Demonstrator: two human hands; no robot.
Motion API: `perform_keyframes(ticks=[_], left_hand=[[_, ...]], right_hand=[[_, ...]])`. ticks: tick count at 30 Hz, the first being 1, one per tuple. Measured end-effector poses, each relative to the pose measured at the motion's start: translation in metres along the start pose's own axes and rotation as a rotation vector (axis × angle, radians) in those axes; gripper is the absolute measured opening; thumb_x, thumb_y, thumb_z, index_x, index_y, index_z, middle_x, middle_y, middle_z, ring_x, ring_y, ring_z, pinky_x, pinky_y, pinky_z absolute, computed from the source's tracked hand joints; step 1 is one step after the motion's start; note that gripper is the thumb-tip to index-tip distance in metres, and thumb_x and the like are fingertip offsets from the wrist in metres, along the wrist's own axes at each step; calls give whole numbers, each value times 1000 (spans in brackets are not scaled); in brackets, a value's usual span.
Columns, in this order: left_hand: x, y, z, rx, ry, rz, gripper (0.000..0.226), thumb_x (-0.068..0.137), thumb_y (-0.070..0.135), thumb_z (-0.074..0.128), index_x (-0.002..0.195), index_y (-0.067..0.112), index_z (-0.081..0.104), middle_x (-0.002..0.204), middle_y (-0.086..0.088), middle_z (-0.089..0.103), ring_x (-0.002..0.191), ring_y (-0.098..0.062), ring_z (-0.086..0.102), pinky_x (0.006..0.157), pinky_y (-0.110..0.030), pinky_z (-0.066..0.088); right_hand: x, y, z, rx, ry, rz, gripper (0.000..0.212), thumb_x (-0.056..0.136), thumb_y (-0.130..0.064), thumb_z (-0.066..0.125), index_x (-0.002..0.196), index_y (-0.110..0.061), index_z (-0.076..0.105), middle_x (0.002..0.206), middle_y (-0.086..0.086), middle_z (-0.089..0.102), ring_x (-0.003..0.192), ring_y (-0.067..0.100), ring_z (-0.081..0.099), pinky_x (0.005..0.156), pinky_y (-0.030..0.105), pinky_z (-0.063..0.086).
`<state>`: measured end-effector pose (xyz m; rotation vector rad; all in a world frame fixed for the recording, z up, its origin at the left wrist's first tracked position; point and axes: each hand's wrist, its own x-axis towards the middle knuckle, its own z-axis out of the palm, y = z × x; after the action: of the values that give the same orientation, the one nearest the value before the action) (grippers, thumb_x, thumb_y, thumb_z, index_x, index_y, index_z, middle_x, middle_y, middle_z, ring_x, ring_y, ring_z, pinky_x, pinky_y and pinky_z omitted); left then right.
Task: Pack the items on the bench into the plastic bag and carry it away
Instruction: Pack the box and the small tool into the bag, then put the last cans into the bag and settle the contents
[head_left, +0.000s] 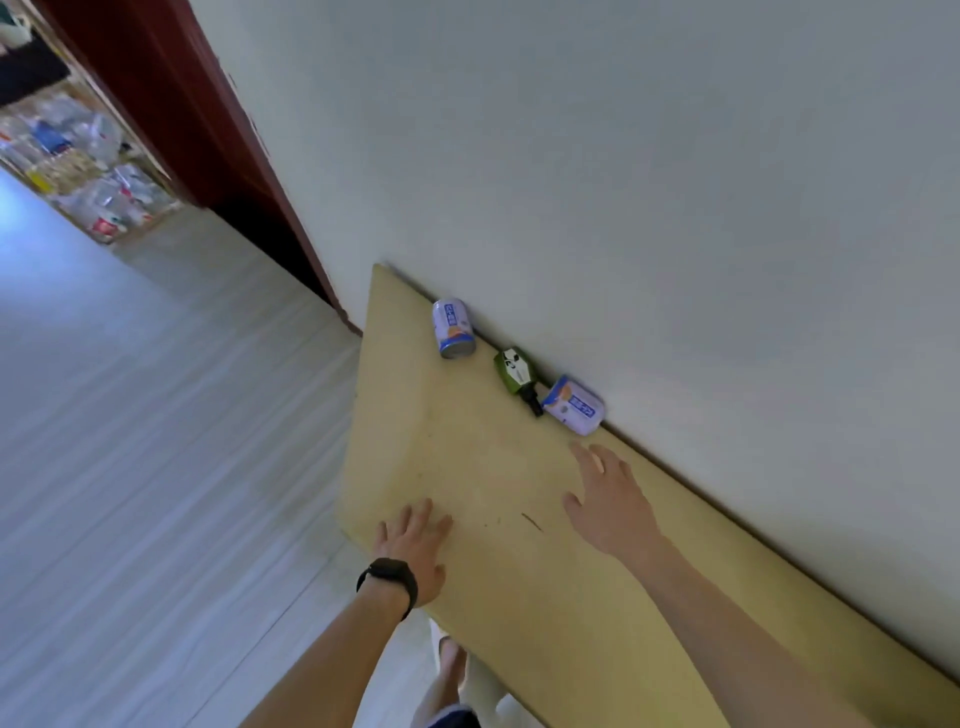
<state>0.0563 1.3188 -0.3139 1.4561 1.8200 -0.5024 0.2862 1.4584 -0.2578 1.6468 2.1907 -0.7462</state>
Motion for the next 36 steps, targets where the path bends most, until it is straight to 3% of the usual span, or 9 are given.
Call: perform_keyframes(ticks=[6, 10, 16, 22, 25, 27, 30, 33, 36], left_hand=[[28, -26, 0, 45, 29, 43, 82, 96, 39, 48, 147, 52, -14, 158, 7, -31, 147, -35, -20, 116, -63, -4], [33, -21, 3, 28, 39, 55, 86, 93, 42, 50, 147, 51, -16, 157, 4, -33, 144, -39, -24, 115, -62, -9], [84, 9, -59, 22, 218, 165, 81, 92, 17, 50, 155, 33, 2, 162, -6, -15, 149, -36, -8, 121, -52, 4], [157, 71, -145, 309, 429, 337, 71, 92, -1, 42, 152, 30, 23, 163, -7, 0, 149, -37, -2, 118, -58, 7], [178, 86, -158, 455, 361, 350, 46, 99, 10, 43, 142, 29, 40, 160, -9, 12, 145, -45, 3, 114, -63, 14], [186, 89, -151, 417, 311, 300, 33, 97, 19, 45, 128, 25, 52, 155, -11, 19, 138, -48, 16, 110, -58, 25], [175, 94, -131, 304, 279, 249, 37, 91, 31, 43, 125, 21, 55, 150, -15, 25, 130, -41, 27, 104, -42, 32], [142, 94, -100, 508, 279, 356, 27, 94, 25, 55, 120, 26, 61, 152, -11, 23, 134, -43, 24, 104, -45, 37], [100, 96, -72, 522, 238, 347, 30, 97, 22, 52, 124, 32, 61, 153, -8, 22, 134, -41, 27, 104, -45, 38]], right_hand=[[112, -20, -33, -140, 20, 5, 80, 89, -31, 57, 155, -36, 12, 158, 4, 17, 140, 34, 25, 105, 46, 38], [127, -16, -6, -236, 54, 83, 67, 91, -29, 53, 150, -33, 22, 146, 10, 30, 126, 39, 34, 94, 45, 44], [57, 1, 53, -28, 101, 309, 71, 97, -45, 44, 155, -34, 3, 137, 16, 39, 107, 39, 46, 88, 44, 44], [-14, 17, 90, 157, 97, 444, 77, 98, -47, 40, 149, -46, -18, 146, 7, 32, 106, 31, 46, 89, 39, 46], [-30, 24, 96, 256, 81, 507, 76, 100, -47, 40, 148, -49, -18, 147, 2, 28, 106, 26, 44, 84, 35, 48], [-34, 25, 98, 282, 85, 534, 75, 100, -49, 39, 148, -50, -19, 148, 0, 28, 106, 25, 44, 82, 36, 50], [-36, 27, 100, 285, 95, 546, 75, 99, -52, 39, 149, -50, -17, 146, 0, 30, 103, 25, 45, 78, 36, 51], [-38, 32, 100, 296, 76, 531, 74, 98, -53, 39, 150, -49, -14, 146, 2, 33, 102, 27, 49, 76, 36, 50], [-42, 40, 101, 372, 34, 534, 75, 98, -50, 41, 151, -46, -12, 144, 7, 37, 104, 31, 53, 80, 39, 47]])
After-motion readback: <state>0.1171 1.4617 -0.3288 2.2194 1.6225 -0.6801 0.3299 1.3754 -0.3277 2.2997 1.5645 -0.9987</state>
